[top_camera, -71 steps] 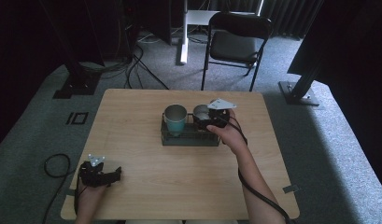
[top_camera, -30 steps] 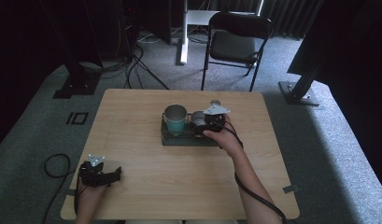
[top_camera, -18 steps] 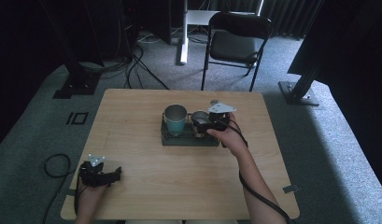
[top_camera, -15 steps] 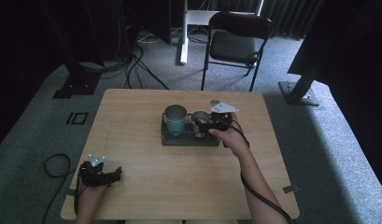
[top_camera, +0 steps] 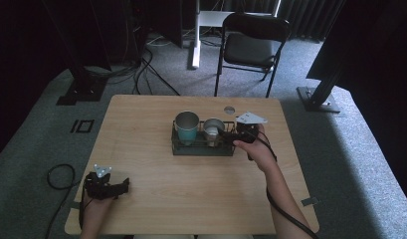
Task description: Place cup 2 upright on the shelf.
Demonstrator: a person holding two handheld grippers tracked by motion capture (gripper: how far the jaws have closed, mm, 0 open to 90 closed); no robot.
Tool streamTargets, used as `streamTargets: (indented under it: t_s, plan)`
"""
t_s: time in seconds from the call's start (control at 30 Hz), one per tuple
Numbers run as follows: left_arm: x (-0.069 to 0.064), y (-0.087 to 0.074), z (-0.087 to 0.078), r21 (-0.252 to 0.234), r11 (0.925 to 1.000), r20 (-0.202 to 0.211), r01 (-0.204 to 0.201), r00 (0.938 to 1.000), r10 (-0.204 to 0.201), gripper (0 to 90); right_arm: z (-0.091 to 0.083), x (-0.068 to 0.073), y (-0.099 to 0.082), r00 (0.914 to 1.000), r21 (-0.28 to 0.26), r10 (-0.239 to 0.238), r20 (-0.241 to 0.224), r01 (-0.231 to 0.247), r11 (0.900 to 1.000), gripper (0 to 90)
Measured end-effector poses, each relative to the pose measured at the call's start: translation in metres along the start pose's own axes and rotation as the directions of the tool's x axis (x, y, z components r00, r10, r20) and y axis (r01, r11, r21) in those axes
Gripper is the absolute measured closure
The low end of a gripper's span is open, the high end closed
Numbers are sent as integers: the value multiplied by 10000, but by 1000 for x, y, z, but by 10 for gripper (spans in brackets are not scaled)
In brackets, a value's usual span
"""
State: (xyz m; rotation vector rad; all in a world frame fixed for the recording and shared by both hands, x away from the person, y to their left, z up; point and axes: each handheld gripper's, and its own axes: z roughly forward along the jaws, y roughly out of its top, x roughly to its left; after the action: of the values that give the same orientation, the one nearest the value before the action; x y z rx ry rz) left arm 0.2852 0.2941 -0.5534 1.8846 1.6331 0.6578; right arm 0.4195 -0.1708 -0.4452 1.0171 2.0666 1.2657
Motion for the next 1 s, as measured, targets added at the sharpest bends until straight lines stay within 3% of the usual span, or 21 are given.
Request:
streamTargets:
  t_s: [0.6,1.0]
  plan:
    - [0,0,0,-2,10000,0,3,10000,-3,22,-21,-11,-40,9998,304,130,139,-134,9994,117]
    - [0,0,0,-1,10000,0,1,10000,-1,22,-26,-18,-75,9987,879,395,307,-421,9952,119]
